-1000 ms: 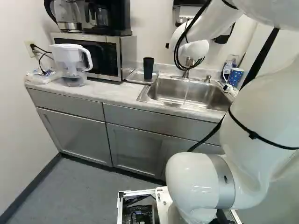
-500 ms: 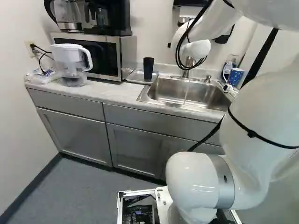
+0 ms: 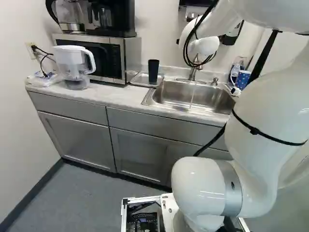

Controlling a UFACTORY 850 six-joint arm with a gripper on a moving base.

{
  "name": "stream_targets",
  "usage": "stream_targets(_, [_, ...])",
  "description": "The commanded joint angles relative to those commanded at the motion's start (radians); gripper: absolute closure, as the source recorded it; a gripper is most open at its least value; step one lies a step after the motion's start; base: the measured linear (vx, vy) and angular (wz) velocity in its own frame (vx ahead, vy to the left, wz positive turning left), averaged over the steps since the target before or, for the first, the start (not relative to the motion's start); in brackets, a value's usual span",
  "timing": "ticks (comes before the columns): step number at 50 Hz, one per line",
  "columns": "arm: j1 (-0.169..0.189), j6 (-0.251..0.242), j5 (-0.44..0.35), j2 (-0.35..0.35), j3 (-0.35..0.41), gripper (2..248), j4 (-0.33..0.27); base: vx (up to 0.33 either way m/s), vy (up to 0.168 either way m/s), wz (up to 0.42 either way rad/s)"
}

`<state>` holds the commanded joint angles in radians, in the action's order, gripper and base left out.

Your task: Rinse the cup and place it in the tray

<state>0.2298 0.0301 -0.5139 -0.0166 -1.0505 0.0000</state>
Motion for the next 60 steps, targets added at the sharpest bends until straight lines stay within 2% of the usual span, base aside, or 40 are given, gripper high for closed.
stream_targets(29, [0.008, 0.0, 0.135, -0.093, -0.156, 3, 0.0, 0.0, 0.0, 0.0])
stream_targets(46, [0.009, 0.0, 0.243, -0.145, -0.246, 3, 0.0, 0.0, 0.0, 0.0])
stream_targets(60, [0.01, 0.0, 0.339, -0.161, -0.292, 3, 0.0, 0.0, 0.0, 0.0])
